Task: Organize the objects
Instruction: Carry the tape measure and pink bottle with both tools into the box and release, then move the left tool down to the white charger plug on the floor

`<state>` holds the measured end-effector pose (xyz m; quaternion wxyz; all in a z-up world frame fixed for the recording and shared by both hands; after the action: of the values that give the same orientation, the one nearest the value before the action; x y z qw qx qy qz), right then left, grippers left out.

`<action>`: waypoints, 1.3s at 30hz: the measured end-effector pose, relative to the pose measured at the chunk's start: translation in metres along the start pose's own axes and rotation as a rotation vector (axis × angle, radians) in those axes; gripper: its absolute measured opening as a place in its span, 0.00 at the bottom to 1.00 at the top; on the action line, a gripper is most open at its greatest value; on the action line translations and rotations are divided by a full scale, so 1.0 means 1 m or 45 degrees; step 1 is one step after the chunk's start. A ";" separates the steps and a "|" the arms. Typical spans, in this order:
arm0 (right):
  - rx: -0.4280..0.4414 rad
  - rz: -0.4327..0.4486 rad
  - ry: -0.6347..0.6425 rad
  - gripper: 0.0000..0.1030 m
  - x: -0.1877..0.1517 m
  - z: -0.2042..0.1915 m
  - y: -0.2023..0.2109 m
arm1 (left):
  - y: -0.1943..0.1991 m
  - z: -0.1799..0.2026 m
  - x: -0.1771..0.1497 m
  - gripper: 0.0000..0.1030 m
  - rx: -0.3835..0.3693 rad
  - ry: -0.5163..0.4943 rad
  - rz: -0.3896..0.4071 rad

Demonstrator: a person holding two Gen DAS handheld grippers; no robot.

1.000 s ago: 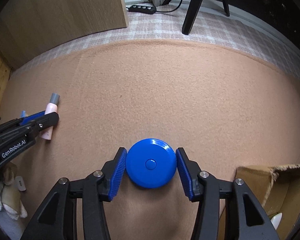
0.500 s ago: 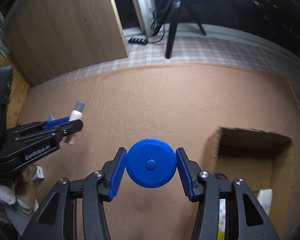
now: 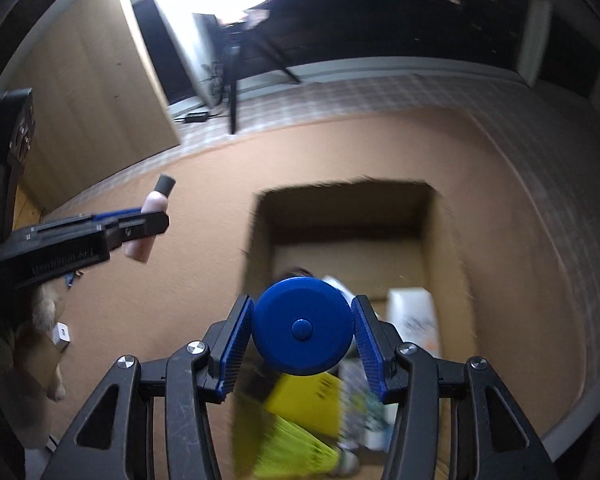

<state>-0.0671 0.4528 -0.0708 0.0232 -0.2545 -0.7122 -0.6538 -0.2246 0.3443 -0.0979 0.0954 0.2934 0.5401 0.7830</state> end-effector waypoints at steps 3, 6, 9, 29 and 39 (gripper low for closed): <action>-0.020 0.000 -0.040 0.45 -0.013 0.019 0.006 | -0.010 0.027 0.004 0.21 -0.022 -0.049 -0.015; -0.026 -0.002 -0.074 0.45 -0.023 0.035 0.010 | -0.019 0.051 0.007 0.21 -0.048 -0.084 -0.037; -0.031 -0.008 -0.093 0.45 -0.029 0.044 0.008 | -0.027 0.071 0.010 0.21 -0.065 -0.110 -0.056; -0.019 -0.020 -0.058 0.51 -0.047 0.046 0.011 | -0.031 0.093 0.001 0.41 -0.064 -0.170 -0.074; 0.031 0.009 -0.026 0.51 -0.047 0.016 0.020 | 0.015 0.046 -0.027 0.41 -0.027 -0.093 -0.003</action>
<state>-0.0137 0.4531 -0.0717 0.0215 -0.2633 -0.7194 -0.6424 -0.1741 0.3621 -0.0824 0.1190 0.3203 0.5284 0.7772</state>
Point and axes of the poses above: each gripper's, at about its wrist camera, not at the fingertips, and y roughly against the way its jaws point, z to its right, x to its top, the point moved 3 cm from there along -y, roughly the way its jaws point, and after that the axes turned 6 degrees about -z, right-handed, at the moved point
